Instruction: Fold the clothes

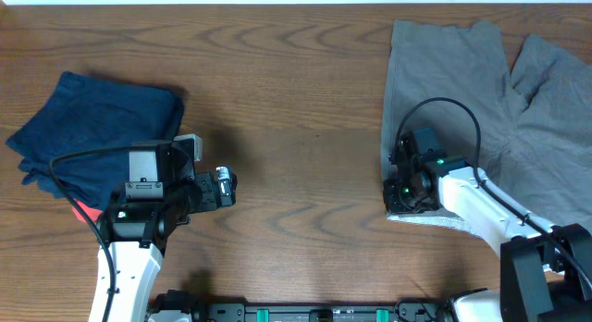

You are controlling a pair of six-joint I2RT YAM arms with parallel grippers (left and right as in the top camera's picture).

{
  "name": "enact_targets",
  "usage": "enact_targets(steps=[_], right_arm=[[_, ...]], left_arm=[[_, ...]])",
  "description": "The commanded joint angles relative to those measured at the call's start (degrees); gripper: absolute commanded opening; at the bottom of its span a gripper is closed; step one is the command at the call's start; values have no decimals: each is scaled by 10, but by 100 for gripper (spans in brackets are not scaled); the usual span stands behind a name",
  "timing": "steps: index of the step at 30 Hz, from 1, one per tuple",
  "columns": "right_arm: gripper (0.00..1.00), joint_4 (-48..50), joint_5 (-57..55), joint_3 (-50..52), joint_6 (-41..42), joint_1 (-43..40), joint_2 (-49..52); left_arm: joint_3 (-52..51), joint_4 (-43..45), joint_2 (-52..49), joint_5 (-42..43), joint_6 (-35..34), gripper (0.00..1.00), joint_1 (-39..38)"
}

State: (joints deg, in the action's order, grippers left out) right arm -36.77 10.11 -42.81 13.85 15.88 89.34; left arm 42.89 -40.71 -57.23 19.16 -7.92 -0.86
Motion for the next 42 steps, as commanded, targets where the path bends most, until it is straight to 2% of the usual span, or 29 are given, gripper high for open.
enact_targets(steps=[1, 6, 8, 11, 12, 13, 14, 17, 20, 23, 27, 28, 30, 35, 42], right_arm=[[1, 20, 11, 5, 19, 33, -5], [1, 101, 71, 5, 18, 84, -5], [1, 163, 115, 4, 18, 106, -5], [1, 304, 179, 3, 38, 141, -5], [4, 351, 185, 3, 50, 152, -5], [11, 402, 186, 3, 63, 164, -5], [23, 441, 186, 3, 68, 174, -5], [31, 506, 155, 1, 74, 185, -5], [59, 490, 136, -2, 74, 170, -9], [72, 439, 136, -2, 70, 130, -20], [87, 352, 101, -2, 56, 64, -59], [99, 326, 82, -2, 56, 44, -75], [99, 277, 45, -2, 56, 6, -108], [99, 139, -41, -2, 56, -93, -189], [99, -3, -73, -2, 54, -189, -246]], left_arm=[[7, -2, 0, 3, -6, 98, -1], [7, -2, 0, 3, -5, 98, -1], [7, -2, 0, 3, -6, 98, -1], [7, -2, 0, 3, -6, 98, -1], [7, -1, 0, 3, -5, 98, -1], [7, -1, 0, 3, -6, 98, -1], [7, -1, 0, 3, -5, 98, -1], [7, -1, 0, 3, -6, 98, -1], [7, -1, 0, 3, -6, 98, -1], [7, 0, 0, 4, -9, 98, -1], [3, 25, -6, 23, -52, 98, -3], [1, 40, -12, 41, -57, 98, -8], [0, 67, -29, 68, -58, 98, -22], [0, 125, -100, 71, -75, 98, -78], [0, 243, -238, 73, -139, 98, -155]])
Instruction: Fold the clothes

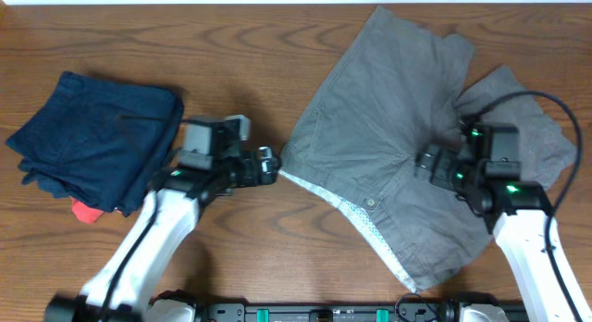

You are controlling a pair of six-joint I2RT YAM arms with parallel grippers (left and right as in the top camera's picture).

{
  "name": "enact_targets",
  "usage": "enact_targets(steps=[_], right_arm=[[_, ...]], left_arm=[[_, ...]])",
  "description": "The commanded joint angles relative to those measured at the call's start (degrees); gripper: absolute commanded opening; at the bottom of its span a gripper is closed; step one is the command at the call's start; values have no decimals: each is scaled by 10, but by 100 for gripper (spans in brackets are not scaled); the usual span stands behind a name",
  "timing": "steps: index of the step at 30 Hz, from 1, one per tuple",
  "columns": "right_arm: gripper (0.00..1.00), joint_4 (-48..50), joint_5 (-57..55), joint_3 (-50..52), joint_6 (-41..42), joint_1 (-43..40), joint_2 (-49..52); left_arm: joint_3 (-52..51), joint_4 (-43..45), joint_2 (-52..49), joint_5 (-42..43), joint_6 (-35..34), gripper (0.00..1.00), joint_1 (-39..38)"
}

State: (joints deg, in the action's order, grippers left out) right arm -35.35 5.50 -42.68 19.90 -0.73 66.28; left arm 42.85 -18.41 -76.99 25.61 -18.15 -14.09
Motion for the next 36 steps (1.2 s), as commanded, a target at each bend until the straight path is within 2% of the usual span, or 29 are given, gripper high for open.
enact_targets(steps=[1, 4, 8, 9, 11, 12, 13, 16, 21, 27, 28, 29, 30, 32, 34, 36], right_arm=[[99, -28, -27, -3, -7, -31, -19], [99, -48, -28, -3, -12, -47, -21], [99, -57, -30, -3, -15, -57, -21], [99, -58, -30, -3, -15, -57, -21], [99, -58, -30, -3, -16, -57, -21], [99, -58, -32, -3, -16, -57, -21], [99, -58, -35, -3, -16, -57, -21], [99, -61, -38, -3, -16, -57, -21], [99, -64, -38, -3, -17, -57, -21], [99, -66, -38, -3, -17, -57, -21], [99, -66, -38, -3, -17, -57, -21], [99, -66, -38, -3, -17, -57, -21], [99, -66, -38, -3, -17, -57, -20], [99, -69, -38, -3, -17, -57, -17], [99, -82, -35, -3, -17, -57, -14], [99, -103, -35, -3, -13, -57, -10]], left_arm=[[0, 38, -63, 9, -38, 98, -34], [0, 81, -122, 8, -39, 98, -59], [0, 127, -187, 8, -76, 98, -73], [0, 138, -201, 10, -82, 91, -75], [0, 157, -218, 13, -84, 49, -76], [0, 162, -222, 14, -82, 20, -76], [1, 168, -222, 13, -73, 6, -75], [19, 176, -213, 3, -41, 6, -54], [90, 170, -196, 3, -30, 6, 28], [223, 119, -194, 11, -31, 6, 136], [239, 108, -194, 23, -31, 25, 147], [249, 96, -194, 39, -31, 49, 155], [257, 79, -194, 66, -31, 69, 162], [259, 31, -194, 118, -31, 96, 165], [258, -87, -194, 140, -30, 98, 162], [257, -217, -195, 122, 3, 98, 154]])
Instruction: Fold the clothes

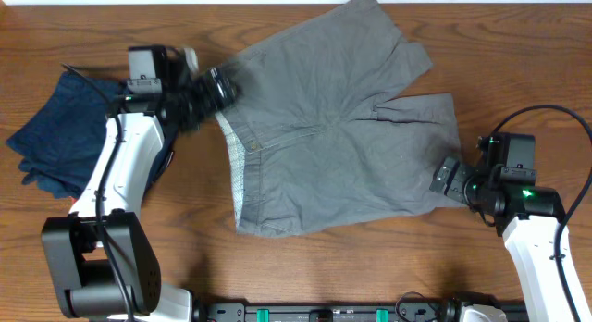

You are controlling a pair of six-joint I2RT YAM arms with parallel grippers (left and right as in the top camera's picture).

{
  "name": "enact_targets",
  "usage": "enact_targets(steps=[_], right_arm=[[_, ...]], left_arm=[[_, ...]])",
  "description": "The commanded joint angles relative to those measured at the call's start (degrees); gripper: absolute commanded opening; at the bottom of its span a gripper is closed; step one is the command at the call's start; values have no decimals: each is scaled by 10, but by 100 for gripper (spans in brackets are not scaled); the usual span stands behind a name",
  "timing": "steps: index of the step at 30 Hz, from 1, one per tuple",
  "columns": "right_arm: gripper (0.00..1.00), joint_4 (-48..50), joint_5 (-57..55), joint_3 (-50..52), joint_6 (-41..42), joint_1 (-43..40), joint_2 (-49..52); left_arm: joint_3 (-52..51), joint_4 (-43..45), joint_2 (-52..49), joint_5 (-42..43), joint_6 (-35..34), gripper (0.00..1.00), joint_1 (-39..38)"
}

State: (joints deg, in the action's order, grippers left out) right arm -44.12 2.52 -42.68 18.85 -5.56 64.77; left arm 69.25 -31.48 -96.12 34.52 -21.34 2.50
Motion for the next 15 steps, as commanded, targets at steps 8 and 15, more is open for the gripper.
enact_targets(steps=[8, 15], right_arm=[[99, -70, -6, 2, 56, -9, 34], [99, -71, -7, 4, 130, -9, 68]], left_arm=[[-8, -354, 12, -145, 61, 98, -36], [-31, -370, 129, -205, -28, 98, -75]])
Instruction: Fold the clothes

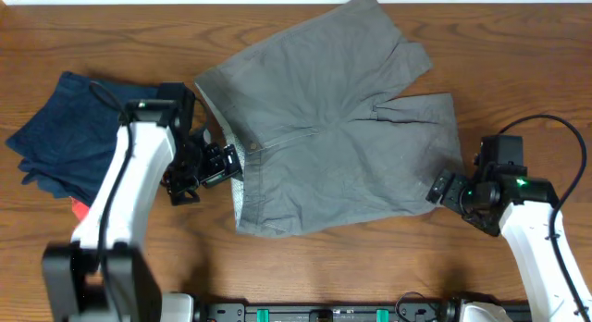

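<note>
Grey shorts [324,128] lie spread flat in the middle of the table, waistband to the left and both legs to the right. My left gripper [225,165] sits at the waistband's left edge, about halfway down it, open and holding no cloth. Beside the hem of the nearer leg, at its lower corner, my right gripper [441,189] is open too. A folded navy garment [79,128] rests at the far left.
Something red [85,211] peeks out from under the navy pile's near edge. The table's back edge [185,0] runs just behind the shorts. Bare wood [351,266] lies in front of the shorts.
My left gripper has left the waistband's far corner and now sits lower, at the middle of the waistband. That corner lies flat. The right gripper has shifted slightly; the shorts have not moved.
The shorts first lay bunched at the right with my right gripper on them and the left arm idle near the navy pile. Then they were stretched diagonally between both grippers. Then they lay flat mid-table, the left gripper at the far waist corner. Now both grippers are off them.
</note>
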You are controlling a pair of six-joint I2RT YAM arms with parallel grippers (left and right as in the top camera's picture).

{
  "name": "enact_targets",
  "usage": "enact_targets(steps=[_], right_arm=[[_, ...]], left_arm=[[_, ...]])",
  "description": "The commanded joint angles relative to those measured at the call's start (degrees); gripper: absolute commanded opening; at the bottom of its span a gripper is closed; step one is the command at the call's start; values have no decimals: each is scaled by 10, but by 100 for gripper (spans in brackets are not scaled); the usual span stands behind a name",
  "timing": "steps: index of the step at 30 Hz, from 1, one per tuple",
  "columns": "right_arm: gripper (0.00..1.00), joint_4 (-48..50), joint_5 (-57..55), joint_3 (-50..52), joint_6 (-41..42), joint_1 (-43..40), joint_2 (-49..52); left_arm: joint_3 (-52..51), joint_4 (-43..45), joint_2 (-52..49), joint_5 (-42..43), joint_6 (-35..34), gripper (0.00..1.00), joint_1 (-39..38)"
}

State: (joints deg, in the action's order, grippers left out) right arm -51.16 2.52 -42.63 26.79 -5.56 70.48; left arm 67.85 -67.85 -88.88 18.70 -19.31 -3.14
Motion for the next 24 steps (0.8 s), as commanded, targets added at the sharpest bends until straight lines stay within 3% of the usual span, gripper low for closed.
enact_targets(steps=[1, 3, 7, 11, 20, 22, 24], right_arm=[[99, 0, -8, 4, 64, -9, 15], [99, -1, -9, 4, 83, -9, 18], [99, -3, -8, 4, 120, -9, 19], [99, -12, -8, 4, 165, -9, 19], [99, -15, -37, 24, 277, -9, 19], [99, -5, -45, 37, 297, -9, 19], [99, 14, -45, 53, 303, -9, 19]], left_arm=[[-30, -3, 79, -47, -69, 98, -31], [-61, 8, 116, -51, -118, 98, -53], [-155, 45, 180, -65, -281, 98, -99], [-252, 126, 207, -65, -384, 98, -134], [-373, 358, 194, -57, -436, 99, -191], [-377, 377, 189, -64, -436, 91, -198], [-377, 381, 183, -78, -441, 65, -200]])
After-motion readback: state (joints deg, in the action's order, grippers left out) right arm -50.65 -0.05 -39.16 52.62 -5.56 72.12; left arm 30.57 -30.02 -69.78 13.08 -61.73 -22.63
